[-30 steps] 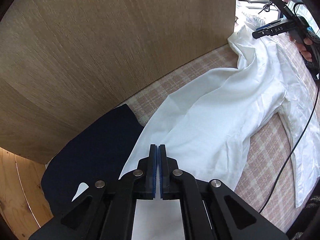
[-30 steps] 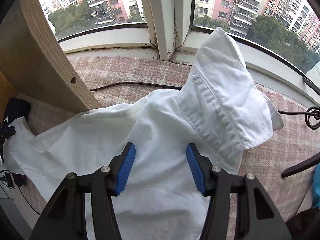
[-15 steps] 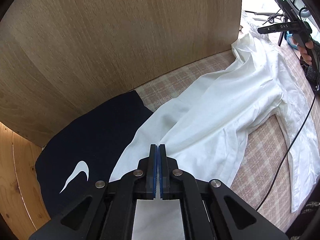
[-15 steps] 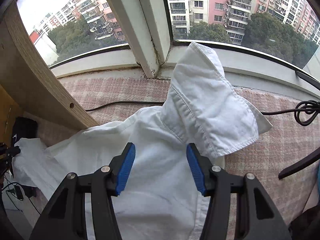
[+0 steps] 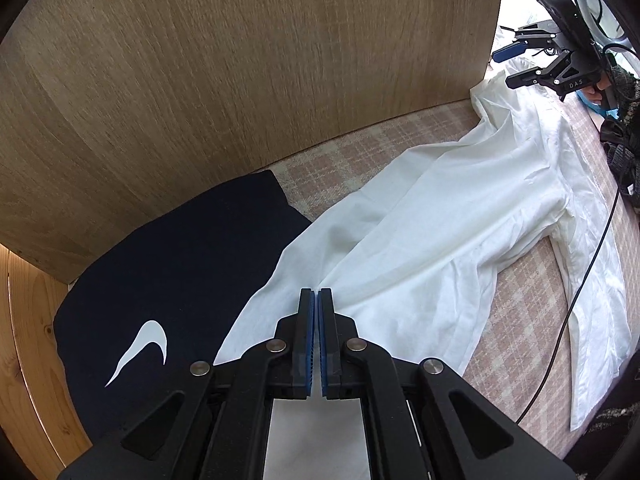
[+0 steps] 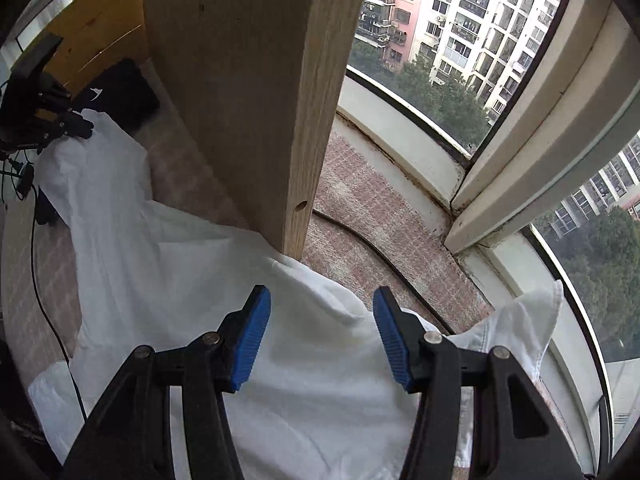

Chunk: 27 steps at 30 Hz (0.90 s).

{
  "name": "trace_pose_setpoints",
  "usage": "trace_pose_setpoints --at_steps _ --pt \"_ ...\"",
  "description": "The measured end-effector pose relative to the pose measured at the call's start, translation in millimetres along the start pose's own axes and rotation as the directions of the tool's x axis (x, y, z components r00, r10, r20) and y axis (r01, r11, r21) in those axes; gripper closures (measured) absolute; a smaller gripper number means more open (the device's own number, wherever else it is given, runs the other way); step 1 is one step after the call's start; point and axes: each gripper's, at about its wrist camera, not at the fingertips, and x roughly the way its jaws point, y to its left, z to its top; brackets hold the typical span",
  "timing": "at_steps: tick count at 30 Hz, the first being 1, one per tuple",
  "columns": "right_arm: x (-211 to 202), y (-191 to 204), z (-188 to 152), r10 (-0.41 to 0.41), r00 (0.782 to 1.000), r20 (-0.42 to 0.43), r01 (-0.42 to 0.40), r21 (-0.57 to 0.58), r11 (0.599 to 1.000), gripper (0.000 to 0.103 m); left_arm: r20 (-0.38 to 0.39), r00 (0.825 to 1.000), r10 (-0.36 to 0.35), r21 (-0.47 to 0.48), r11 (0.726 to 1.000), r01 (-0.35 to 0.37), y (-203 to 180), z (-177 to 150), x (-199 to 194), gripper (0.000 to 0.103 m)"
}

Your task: Fold clothes

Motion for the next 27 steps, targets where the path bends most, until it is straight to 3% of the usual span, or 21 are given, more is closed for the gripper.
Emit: trace_pose_setpoints --at_steps 7,8,9,10,11,16,21,27 --pt "35.5 -11.0 -3.0 0.063 0.996 -0.056 -0.064 -0.014 0.998 0.051 -0.001 1.000 0.011 -0.002 1.000 -0.011 -0.3 -0.8 4.6 0.101" --pt "37.5 -13.4 -5.2 0.072 0.996 -0.059 -0.072 0.008 0.997 0.068 0.001 1.000 0.014 -0.004 1.000 -0.014 -0.6 -1.2 3.4 0.101" --pt "35.0 -14.5 -7.5 0.062 0.997 -0.042 -0.061 0.015 0.998 0.074 0.004 1.000 0.019 -0.006 1.000 -0.019 -1.1 -2.0 1.8 0.101" --pt "29.9 -15.6 -10.0 0.058 0.998 -0.025 -0.057 0.027 0.998 0.092 0.008 1.000 0.026 -0.007 1.000 -0.026 -2.0 -3.1 -0.4 0.101" --pt "24.3 -16.7 -12.6 0.059 0.998 -0.010 -0.059 0.042 0.997 0.095 0.014 0.999 0.033 -0.010 0.999 -0.032 -2.8 -4.6 -3.1 0.102" --pt "-13.8 -27.9 -32.7 0.060 0.993 0.106 -0.074 0.132 0.989 0.097 0.059 0.997 0.047 -0.054 0.998 -0.044 -2.5 -12.2 -13.2 0.102" --pt "4.4 -32.9 -41.3 0.014 0.997 0.070 -0.027 0.191 0.981 0.097 0.061 0.996 0.061 -0.086 0.995 -0.056 -0.4 -11.6 -12.5 0.102" --pt "15.0 -40.1 -45.9 -0.007 0.999 0.049 -0.009 0.320 0.947 0.097 0.100 0.990 0.097 -0.141 0.987 -0.083 13.1 -13.0 -46.0 0.102"
